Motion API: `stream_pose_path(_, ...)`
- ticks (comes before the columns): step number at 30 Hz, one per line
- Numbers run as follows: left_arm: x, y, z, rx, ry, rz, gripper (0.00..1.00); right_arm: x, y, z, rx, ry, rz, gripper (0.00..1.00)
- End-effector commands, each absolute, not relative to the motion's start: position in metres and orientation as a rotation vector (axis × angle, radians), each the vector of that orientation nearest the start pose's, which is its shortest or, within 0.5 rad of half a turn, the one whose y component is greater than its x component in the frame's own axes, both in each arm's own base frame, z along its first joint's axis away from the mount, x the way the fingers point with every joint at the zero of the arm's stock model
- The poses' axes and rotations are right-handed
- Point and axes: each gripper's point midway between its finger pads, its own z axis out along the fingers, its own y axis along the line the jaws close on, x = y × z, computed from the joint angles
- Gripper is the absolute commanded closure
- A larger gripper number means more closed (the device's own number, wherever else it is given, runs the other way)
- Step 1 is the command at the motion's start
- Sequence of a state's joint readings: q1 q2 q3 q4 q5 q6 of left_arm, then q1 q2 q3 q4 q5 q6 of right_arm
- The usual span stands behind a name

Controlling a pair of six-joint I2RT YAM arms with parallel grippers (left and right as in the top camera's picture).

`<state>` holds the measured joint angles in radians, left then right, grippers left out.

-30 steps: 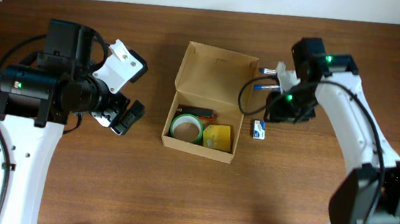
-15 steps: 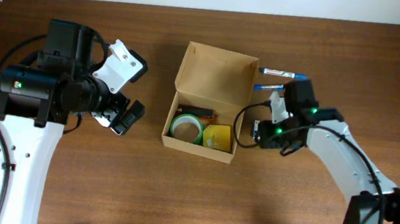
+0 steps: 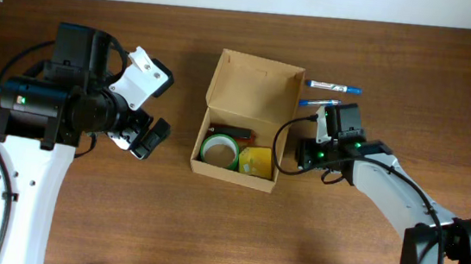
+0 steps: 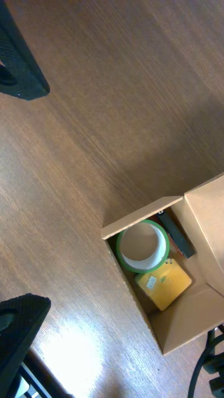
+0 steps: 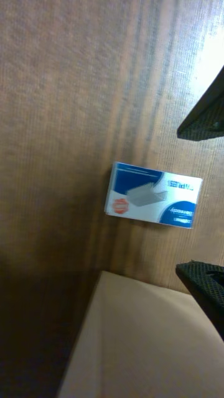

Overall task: Pack container
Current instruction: 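Lower the right gripper onto the blue-and-white staple box and grasp it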

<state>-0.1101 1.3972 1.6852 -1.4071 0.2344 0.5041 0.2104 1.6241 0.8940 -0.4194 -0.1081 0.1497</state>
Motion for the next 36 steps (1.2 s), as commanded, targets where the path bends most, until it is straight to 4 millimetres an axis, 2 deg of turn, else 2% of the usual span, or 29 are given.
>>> stream_pose_path(1, 0.292, -0.073, 0.29, 0.881, 2.477, -0.18, 0.0, 0.348, 0.091, 0.032, -0.104, 2.719, 0.217, 0.34)
stream_pose_path(21, 0.292, -0.073, 0.29, 0.881, 2.478, -0.18, 0.0, 0.346, 0.094, -0.009, -0.119, 2.797, 0.197, 0.35)
stream_pose_path(26, 0.292, -0.073, 0.29, 0.881, 2.478, -0.18, 0.0, 0.346, 0.097, -0.008, -0.145, 2.788, 0.152, 0.39)
stream_pose_path(36, 0.292, -0.073, 0.29, 0.881, 2.478, -0.18, 0.0, 0.346, 0.096, -0.009, -0.157, 2.783, 0.111, 0.6)
